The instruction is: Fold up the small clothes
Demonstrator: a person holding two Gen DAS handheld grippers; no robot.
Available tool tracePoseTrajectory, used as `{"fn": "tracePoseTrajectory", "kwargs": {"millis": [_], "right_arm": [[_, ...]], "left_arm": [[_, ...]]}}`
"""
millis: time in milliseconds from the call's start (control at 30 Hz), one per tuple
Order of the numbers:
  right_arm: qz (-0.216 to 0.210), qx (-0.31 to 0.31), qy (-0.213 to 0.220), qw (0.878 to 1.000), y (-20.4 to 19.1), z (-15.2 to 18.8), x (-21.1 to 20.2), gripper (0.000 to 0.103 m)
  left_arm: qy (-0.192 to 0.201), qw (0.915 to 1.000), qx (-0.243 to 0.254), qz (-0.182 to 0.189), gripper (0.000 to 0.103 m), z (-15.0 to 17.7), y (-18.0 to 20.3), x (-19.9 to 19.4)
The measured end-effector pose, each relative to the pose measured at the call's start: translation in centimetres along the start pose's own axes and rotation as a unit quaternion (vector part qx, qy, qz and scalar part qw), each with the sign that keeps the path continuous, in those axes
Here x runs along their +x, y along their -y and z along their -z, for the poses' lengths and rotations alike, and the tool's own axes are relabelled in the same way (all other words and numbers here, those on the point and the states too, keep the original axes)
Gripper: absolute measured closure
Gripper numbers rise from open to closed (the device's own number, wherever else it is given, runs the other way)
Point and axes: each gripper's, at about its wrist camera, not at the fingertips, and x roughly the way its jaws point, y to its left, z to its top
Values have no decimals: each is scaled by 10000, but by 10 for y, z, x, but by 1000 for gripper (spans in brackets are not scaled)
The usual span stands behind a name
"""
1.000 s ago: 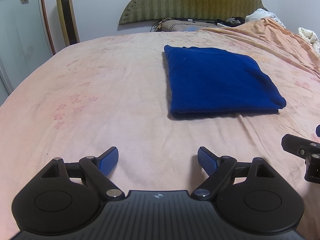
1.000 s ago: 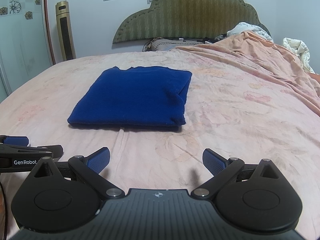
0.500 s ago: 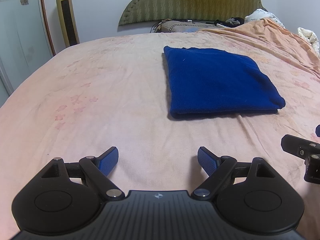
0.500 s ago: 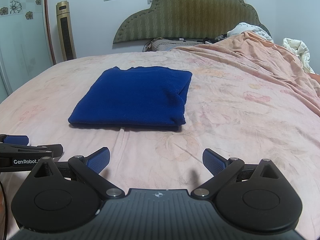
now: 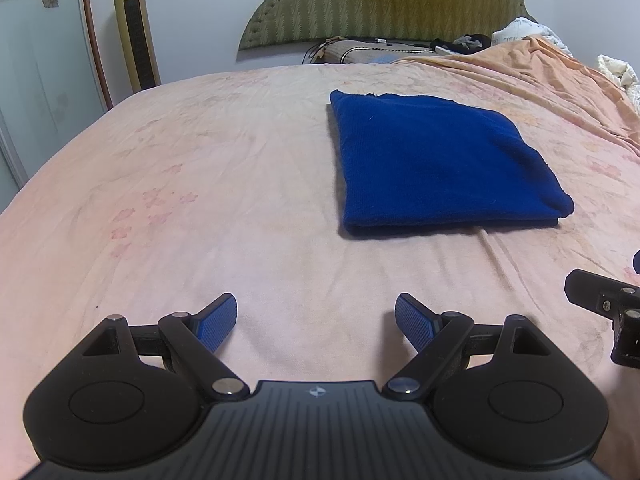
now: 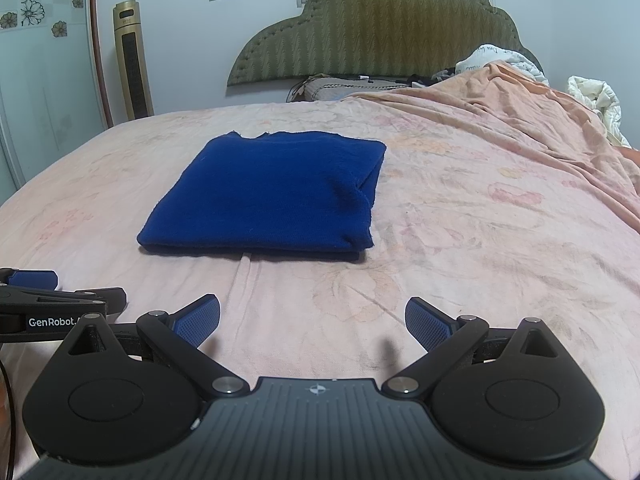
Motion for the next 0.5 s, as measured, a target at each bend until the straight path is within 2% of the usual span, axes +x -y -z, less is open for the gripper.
{"fn": "tracePoseTrajectory", "kwargs": {"millis": [500], "right_arm": [[-13, -13, 3, 10000, -1, 1, 0, 3]], "left_arm": [[4, 10000, -21, -5, 16, 1, -1, 1]]}}
